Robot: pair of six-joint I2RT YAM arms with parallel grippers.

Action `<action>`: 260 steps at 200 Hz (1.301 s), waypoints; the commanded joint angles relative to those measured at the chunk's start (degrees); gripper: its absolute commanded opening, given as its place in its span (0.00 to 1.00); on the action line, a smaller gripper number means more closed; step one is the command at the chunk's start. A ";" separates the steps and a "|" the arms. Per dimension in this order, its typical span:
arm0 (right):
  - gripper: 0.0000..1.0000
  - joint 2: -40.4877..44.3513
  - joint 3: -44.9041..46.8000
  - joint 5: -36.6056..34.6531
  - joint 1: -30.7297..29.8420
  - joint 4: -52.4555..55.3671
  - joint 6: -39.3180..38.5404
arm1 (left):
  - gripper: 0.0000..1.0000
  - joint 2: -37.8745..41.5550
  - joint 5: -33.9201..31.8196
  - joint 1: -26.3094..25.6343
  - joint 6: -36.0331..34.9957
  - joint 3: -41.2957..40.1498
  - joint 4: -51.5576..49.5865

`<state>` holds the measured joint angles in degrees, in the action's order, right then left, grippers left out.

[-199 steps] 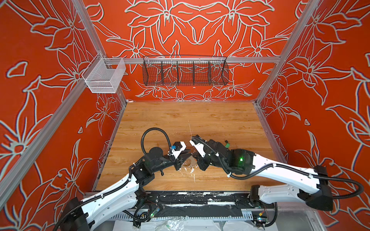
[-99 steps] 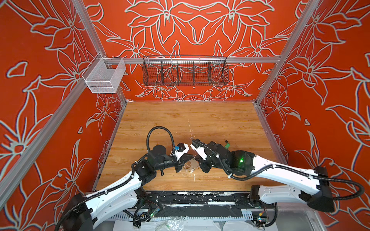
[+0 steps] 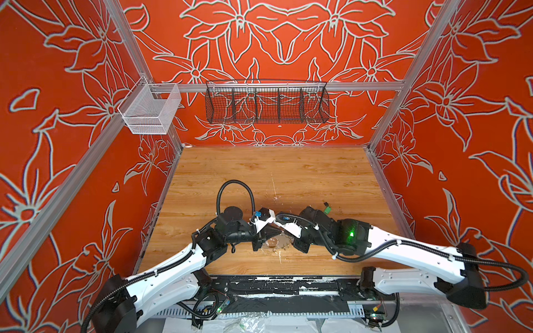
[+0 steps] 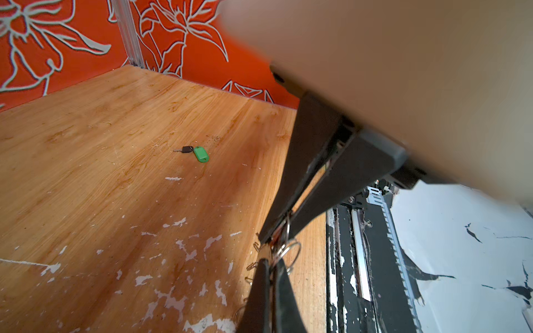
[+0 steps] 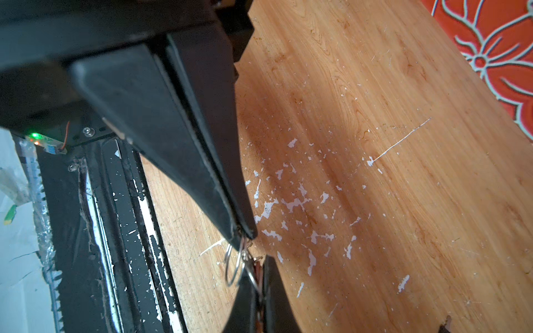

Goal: Attach keys to a key ring
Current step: Insert the key into the keyring.

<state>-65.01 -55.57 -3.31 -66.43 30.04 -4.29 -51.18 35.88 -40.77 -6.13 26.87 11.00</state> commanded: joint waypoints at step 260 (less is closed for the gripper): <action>0.00 6.58 -0.16 6.50 4.02 -6.45 3.33 | 0.00 -2.02 10.20 -1.04 -0.20 4.27 5.54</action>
<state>-57.25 -51.96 1.74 -63.37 26.39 -4.56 -52.58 41.19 -40.60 -4.89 28.42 15.44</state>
